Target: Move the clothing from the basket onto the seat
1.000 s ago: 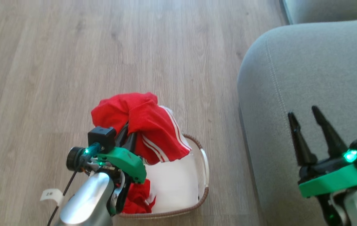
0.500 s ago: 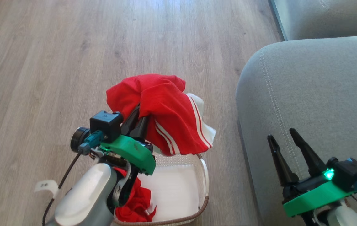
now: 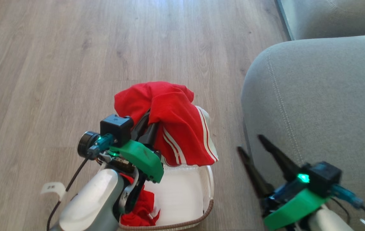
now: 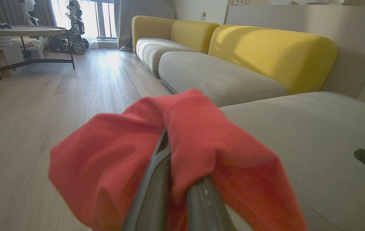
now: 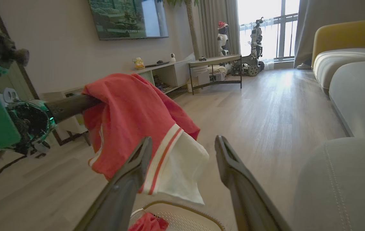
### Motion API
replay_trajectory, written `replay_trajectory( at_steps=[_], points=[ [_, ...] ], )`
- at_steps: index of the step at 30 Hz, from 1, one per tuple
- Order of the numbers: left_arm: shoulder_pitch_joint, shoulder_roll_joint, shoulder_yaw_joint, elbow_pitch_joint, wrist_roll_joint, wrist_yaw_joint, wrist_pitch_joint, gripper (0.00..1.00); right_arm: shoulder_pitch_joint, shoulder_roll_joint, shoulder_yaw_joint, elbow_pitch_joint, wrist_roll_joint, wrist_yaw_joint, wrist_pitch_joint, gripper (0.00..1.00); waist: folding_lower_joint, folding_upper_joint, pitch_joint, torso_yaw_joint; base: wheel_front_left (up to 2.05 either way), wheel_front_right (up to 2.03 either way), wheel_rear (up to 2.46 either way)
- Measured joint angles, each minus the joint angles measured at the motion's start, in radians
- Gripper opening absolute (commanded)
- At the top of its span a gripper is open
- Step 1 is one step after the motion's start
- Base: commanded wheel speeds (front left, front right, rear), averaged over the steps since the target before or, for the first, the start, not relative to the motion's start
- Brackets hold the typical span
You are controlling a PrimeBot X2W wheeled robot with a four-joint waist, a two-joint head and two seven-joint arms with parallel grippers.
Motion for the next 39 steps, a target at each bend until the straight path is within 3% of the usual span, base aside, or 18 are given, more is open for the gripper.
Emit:
replay_trajectory(
  at_steps=[9, 18, 32, 39],
  points=[
    [-0.022, -0.022, -0.026, 0.053, 0.000, -0.025, 0.003, 0.00, -0.103, -0.077, 0.231, 0.025, -0.003, 0.000, 0.000, 1.00, 0.0000, 0.0000, 0.006, 0.035, 0.00, 0.00, 0.00],
    [-0.072, -0.045, -0.038, 0.072, 0.000, -0.035, 0.002, 0.00, -0.180, -0.111, 0.338, 0.130, -0.043, 0.000, 0.000, 1.00, 0.0000, 0.0000, 0.010, 0.061, 0.00, 0.00, 0.00],
    [-0.072, -0.084, -0.095, 0.079, -0.001, -0.052, 0.003, 0.00, -0.289, 0.008, 0.344, 0.345, -0.090, 0.000, 0.000, 1.00, 0.0000, 0.0000, 0.015, 0.099, 0.00, 0.00, 0.00],
    [-0.071, -0.101, -0.121, 0.077, -0.002, -0.053, 0.003, 0.00, -0.316, 0.061, 0.285, 0.398, -0.115, 0.000, 0.000, 1.00, 0.0001, 0.0000, 0.016, 0.117, 0.00, 0.00, 0.00]
  ],
)
